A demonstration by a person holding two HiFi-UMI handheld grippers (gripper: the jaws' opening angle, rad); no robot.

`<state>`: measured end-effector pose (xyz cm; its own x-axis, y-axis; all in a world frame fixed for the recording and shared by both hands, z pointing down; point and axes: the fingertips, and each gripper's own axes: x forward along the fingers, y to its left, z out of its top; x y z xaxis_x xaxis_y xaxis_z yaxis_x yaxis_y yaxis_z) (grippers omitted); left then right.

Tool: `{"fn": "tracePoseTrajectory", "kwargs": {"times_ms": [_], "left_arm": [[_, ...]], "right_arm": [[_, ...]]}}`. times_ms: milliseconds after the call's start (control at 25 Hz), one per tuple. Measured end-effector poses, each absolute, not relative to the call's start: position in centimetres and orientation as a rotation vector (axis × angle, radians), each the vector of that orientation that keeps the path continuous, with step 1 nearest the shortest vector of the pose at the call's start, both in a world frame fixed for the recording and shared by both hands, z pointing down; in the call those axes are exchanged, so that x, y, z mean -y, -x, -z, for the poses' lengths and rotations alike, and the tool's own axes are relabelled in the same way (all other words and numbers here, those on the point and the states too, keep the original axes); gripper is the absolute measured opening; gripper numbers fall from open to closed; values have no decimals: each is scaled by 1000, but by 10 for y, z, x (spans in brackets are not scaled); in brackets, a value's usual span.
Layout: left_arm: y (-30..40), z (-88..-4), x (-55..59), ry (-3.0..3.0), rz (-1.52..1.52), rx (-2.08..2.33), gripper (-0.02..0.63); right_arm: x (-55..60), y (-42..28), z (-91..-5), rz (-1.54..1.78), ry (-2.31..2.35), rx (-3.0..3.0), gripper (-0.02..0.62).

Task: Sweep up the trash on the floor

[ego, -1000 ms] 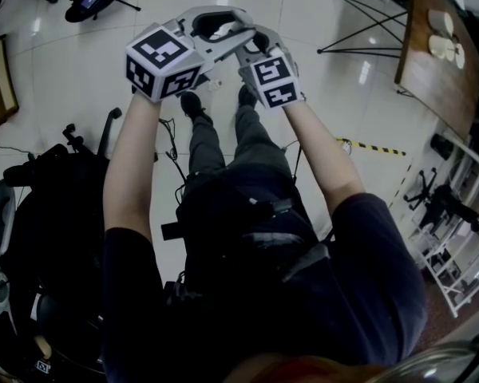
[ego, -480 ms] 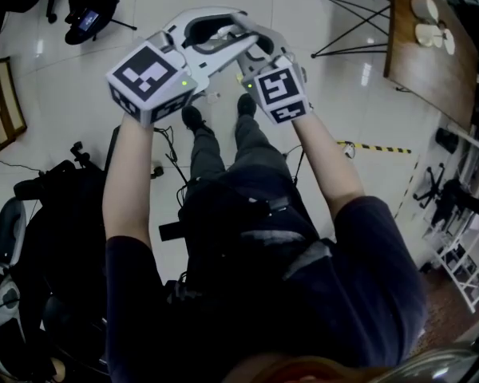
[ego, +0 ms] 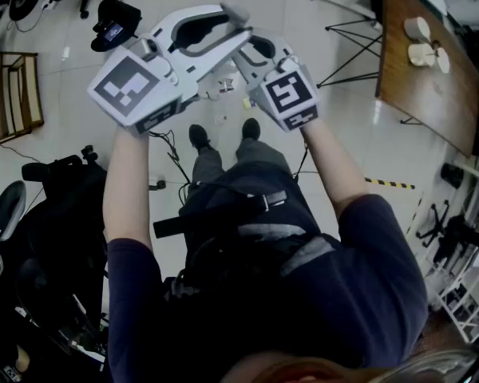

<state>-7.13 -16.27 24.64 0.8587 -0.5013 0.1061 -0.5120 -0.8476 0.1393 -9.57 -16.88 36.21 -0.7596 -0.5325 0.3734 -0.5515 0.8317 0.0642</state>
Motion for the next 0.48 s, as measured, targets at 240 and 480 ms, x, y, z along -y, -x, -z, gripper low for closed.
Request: {"fn": "tracePoseTrajectory", "kwargs": {"times_ms": [240,480], "left_arm": [[64,-206,155,-2884,-131,983,106],[75,-169,120,-2889,-178,1214,94]], "right_arm": [[163,89,-317,-31,-668,2751,95],[121,104,-292,-64,-479,2846,94]]}}
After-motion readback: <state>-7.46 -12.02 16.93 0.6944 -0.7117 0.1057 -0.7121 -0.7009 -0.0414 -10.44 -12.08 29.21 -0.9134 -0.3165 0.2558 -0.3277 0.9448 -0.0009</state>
